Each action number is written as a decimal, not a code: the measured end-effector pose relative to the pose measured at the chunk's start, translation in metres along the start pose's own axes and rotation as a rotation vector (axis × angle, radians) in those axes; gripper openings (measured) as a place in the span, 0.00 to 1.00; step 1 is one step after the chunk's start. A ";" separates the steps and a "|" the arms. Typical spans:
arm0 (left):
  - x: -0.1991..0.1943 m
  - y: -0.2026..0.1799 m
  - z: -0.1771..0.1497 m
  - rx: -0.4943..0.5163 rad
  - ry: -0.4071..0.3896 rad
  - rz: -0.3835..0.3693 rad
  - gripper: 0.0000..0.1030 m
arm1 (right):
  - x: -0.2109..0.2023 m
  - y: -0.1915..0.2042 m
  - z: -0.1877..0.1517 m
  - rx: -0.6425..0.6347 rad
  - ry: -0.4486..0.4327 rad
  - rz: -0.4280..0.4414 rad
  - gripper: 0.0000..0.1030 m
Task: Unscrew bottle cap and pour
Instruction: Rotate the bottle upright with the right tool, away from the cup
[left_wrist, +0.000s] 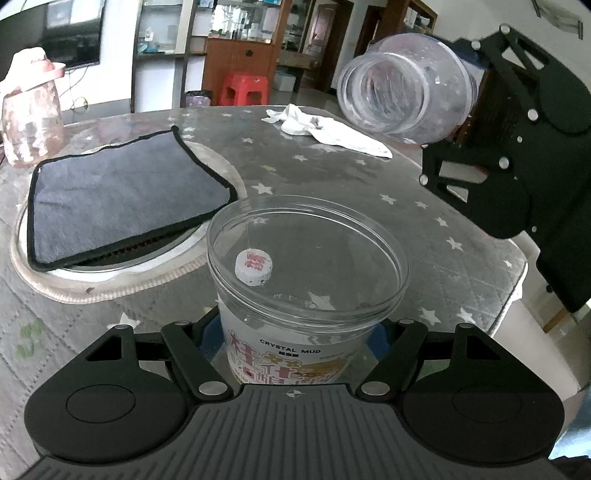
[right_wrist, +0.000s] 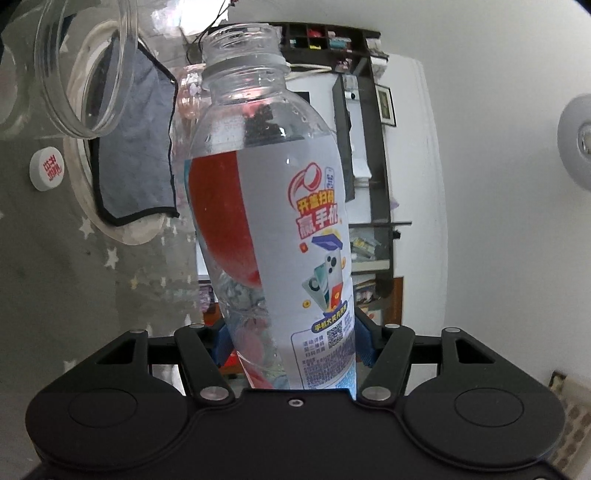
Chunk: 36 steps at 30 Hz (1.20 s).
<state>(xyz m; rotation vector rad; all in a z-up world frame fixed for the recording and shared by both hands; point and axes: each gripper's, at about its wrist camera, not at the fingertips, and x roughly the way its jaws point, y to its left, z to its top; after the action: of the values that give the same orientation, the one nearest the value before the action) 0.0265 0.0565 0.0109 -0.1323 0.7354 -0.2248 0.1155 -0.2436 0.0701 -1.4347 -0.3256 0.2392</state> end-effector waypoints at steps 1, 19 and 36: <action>0.000 0.000 0.000 0.001 -0.001 0.001 0.73 | 0.000 0.000 0.000 0.022 0.010 0.009 0.63; 0.000 -0.001 0.005 0.003 -0.008 0.014 0.73 | -0.014 -0.006 0.000 0.340 0.124 0.113 0.63; 0.003 0.001 0.010 0.002 -0.016 0.022 0.73 | 0.002 -0.008 0.008 0.639 0.194 0.221 0.63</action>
<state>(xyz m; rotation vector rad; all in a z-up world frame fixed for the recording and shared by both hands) 0.0358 0.0567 0.0163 -0.1236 0.7206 -0.2029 0.1143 -0.2362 0.0787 -0.8475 0.0734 0.3440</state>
